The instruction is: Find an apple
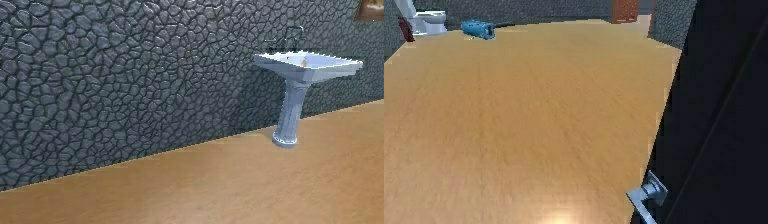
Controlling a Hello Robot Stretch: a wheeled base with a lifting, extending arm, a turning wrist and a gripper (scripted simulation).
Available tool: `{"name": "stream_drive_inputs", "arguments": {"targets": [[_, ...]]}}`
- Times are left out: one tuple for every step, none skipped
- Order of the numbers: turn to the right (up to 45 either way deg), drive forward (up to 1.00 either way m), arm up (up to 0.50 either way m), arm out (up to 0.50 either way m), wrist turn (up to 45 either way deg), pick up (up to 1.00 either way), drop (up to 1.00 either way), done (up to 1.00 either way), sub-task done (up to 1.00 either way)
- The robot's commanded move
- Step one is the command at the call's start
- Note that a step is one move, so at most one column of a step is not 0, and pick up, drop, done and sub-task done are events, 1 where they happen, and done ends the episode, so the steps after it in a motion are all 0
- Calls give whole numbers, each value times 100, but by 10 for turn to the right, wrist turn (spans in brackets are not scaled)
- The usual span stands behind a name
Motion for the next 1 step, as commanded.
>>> {"name": "stream_drive_inputs", "arguments": {"targets": [[90, 0, 0, 0, 0, 0, 0, 0, 0]]}}
